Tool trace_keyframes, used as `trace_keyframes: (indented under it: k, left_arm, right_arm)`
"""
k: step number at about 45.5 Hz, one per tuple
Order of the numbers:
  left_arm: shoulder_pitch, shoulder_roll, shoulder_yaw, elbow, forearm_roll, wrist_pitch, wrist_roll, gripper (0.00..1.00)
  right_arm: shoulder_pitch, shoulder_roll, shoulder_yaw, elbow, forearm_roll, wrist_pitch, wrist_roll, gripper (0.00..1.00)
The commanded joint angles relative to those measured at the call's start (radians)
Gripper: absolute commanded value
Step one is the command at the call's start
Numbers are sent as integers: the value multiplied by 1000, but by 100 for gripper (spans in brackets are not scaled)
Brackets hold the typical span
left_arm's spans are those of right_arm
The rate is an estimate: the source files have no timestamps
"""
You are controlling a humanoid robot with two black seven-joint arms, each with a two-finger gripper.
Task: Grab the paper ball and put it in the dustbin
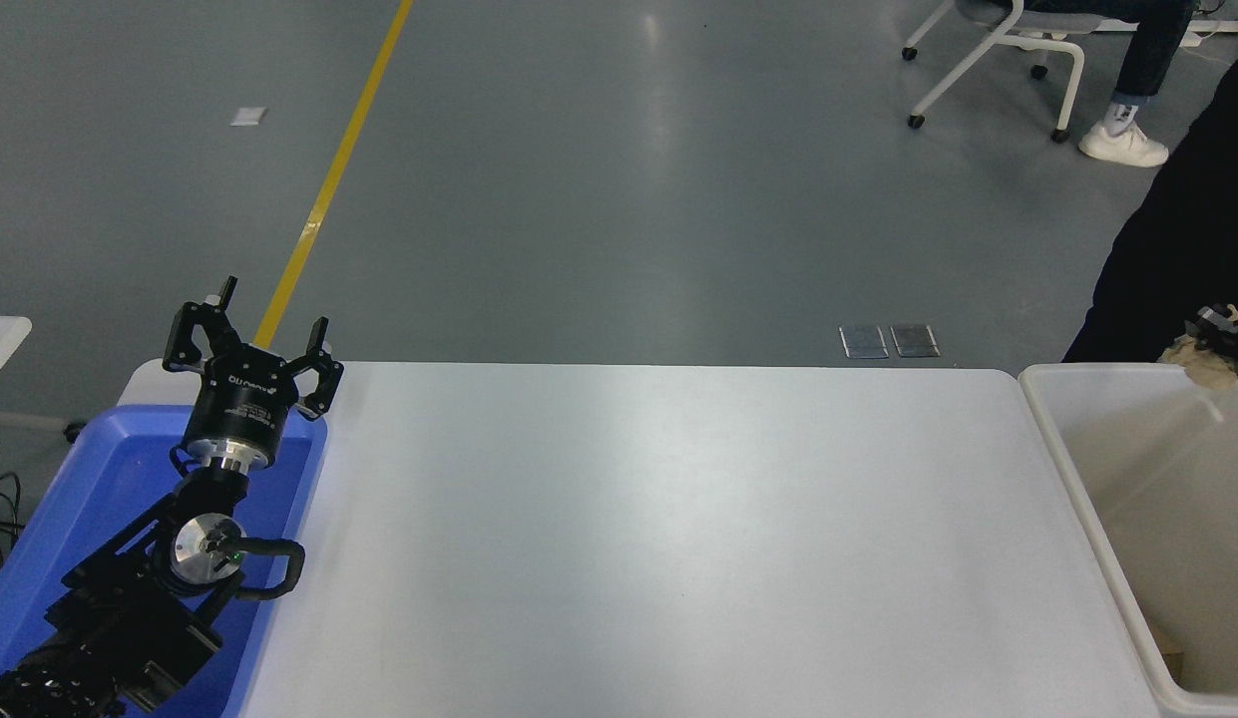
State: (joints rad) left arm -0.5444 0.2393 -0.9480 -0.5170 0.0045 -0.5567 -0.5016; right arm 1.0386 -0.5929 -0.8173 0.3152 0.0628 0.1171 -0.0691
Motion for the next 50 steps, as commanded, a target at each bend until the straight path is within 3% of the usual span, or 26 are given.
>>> trace_keyframes:
  k: [1, 24, 30, 35, 36, 50]
  left_arm:
    - [1, 0, -2, 0, 0, 0, 0, 98]
    - [1, 0, -2, 0, 0, 0, 0, 98]
    - [1, 0, -2, 0, 0, 0, 0, 98]
    - [1, 0, -2, 0, 0, 0, 0, 98]
    - [1, 0, -2, 0, 0, 0, 0, 98]
    - [1, 0, -2, 0, 0, 0, 0, 98]
  right_arm:
    - [-199, 33, 61, -100, 81, -105, 0, 0]
    - [-353, 113, 144, -102, 81, -255, 2, 1]
    - [-353, 113, 144, -102, 80, -263, 2, 40]
    - [-353, 113, 144, -105, 81, -287, 3, 93]
    - [-353, 113, 144, -105, 81, -293, 3, 100]
    - [-354, 117, 144, -102, 81, -307, 3, 100]
